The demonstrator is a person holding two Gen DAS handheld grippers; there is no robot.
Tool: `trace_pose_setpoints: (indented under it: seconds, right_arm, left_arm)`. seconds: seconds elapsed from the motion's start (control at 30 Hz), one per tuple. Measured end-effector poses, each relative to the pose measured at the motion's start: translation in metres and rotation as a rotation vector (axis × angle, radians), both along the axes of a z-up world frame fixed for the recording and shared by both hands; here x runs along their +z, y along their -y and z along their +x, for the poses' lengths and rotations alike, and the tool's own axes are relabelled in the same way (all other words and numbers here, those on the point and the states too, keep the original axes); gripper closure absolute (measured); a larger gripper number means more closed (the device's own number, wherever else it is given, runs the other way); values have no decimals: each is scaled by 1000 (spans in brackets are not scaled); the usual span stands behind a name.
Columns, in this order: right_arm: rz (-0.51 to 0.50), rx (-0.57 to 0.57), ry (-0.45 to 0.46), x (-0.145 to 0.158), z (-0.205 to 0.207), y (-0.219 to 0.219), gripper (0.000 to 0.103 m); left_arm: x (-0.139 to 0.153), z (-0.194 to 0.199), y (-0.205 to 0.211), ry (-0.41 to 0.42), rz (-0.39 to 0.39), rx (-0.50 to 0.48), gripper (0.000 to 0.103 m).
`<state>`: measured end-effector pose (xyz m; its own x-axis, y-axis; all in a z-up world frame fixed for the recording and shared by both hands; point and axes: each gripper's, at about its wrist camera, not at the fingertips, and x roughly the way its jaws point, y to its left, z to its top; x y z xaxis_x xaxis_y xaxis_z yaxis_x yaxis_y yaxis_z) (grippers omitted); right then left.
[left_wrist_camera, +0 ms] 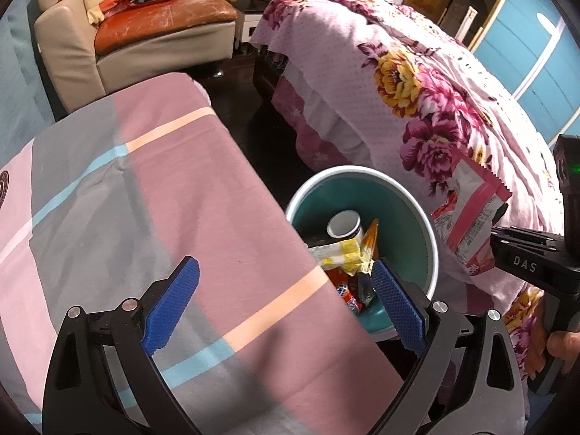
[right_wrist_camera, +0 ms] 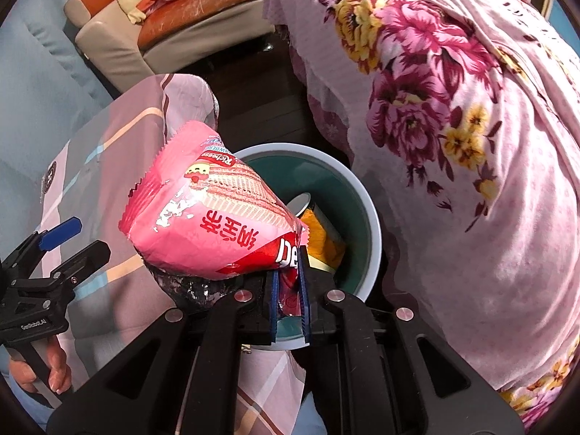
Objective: Collect trash
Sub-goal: 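Open right tool to drop the pink wafer bag into the bin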
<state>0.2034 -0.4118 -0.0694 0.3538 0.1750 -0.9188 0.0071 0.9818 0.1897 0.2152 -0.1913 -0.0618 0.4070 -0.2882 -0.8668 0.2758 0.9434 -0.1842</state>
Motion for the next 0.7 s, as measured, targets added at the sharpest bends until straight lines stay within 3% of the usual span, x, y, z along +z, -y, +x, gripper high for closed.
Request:
trace_pose_setpoints:
  seconds: [0.1,0.13,0.2,0.43,0.47,0.7]
  right_arm:
    - [-4,6,-9,-1,4,-3,87]
    - [-1,6,-11,-2,4,-3,82]
    - [-3,3,-12,-2,6,-5,59]
    - [-7,-2,-17,-5,7,-7,36]
    - [-5,-7,-17,-5,6,-6,30]
    - [-16,-16,-11,6,-7,-7,19]
  left_arm:
    - [-1,1,-5,-5,-8,7,7]
    - [-2,2,-6,-5,-10,9,7]
    - [-3,2,-9,-9,-14,14,7]
    - [-9,4,-15,-24,-23,31,4]
    - [-9,4,-16,-22,-22,35,4]
    - [-3,-4,-20,-8,-16,37,4]
